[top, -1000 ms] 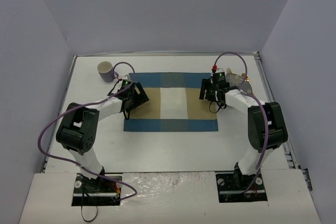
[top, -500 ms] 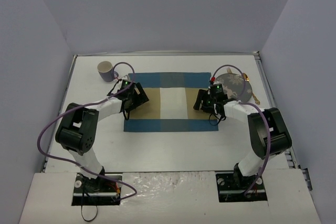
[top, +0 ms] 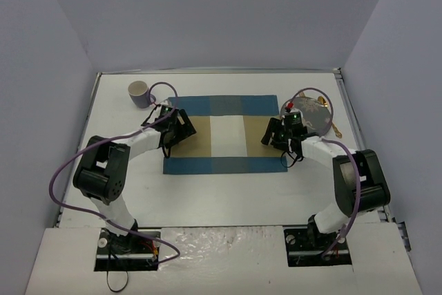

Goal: Set the dinner table for one person

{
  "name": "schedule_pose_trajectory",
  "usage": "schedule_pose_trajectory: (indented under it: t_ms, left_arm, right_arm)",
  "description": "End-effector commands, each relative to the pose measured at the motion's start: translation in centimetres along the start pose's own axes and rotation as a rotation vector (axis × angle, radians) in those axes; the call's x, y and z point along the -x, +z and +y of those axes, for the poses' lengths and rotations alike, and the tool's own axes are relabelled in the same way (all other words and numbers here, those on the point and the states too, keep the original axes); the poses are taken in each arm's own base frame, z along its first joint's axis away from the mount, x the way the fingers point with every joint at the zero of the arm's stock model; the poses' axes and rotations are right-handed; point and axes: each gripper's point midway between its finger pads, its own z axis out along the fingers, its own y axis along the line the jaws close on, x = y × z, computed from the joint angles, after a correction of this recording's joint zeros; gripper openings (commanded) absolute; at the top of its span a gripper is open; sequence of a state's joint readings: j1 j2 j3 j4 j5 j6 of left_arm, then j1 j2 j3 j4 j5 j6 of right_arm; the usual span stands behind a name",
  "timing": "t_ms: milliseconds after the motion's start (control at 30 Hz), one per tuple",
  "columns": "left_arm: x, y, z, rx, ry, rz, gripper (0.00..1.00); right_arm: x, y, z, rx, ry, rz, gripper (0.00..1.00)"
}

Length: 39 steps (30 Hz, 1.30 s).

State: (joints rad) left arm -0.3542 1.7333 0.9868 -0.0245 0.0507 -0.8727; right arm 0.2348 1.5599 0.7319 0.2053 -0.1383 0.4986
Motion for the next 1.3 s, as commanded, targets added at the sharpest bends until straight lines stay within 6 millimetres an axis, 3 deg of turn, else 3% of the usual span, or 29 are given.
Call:
schedule_pose_trajectory:
  t_ms: [0,100,200,333,467,600,733,900,1033,1267]
  left_arm:
    - [-2.2,-0.7,2.2,0.103,0.049,0.095,0.83]
    - [-0.9,-1.4,1.0,0.078,0.075,0.069,0.88]
    - [1.4,-3.3,-1.3,0.028,0.117,0.017,0.93]
    - [5.3,-7.3,-4.8,-0.043,0.199,-0.085,0.97]
    - [8.9,-12.7,-6.7,-0.078,0.294,-0.205,0.97]
    - [10.6,-16.5,-6.9,-0.085,0.372,-0.274,0.97]
    - [10.1,-18.2,-5.4,-0.069,0.360,-0.281,0.97]
    - [6.1,-16.8,-1.5,-0.018,0.306,-0.204,0.97]
    - [4.1,-14.9,0.4,0.006,0.270,-0.178,0.97]
    - [5.1,-10.2,-1.3,-0.024,0.237,-0.185,0.97]
  right_arm:
    - [4.3,-4.0,2.2,0.053,0.018,-0.131,0.68]
    - [6.0,-6.1,2.8,0.072,0.044,-0.199,0.71]
    - [6.6,-7.3,2.4,0.080,0.087,-0.222,0.84]
    - [7.0,-8.5,0.9,0.069,0.158,-0.256,0.98]
    - [7.4,-9.2,-1.9,0.028,0.263,-0.294,1.00]
    - [7.8,-9.8,-5.5,-0.012,0.374,-0.334,1.00]
    - [8.1,-10.3,-8.6,-0.013,0.486,-0.384,1.00]
    - [7.9,-9.9,-10.1,0.061,0.597,-0.407,1.00]
    - [7.7,-9.4,-10.5,0.078,0.602,-0.407,0.99]
    - [8.5,-10.2,-10.4,0.084,0.545,-0.440,0.99]
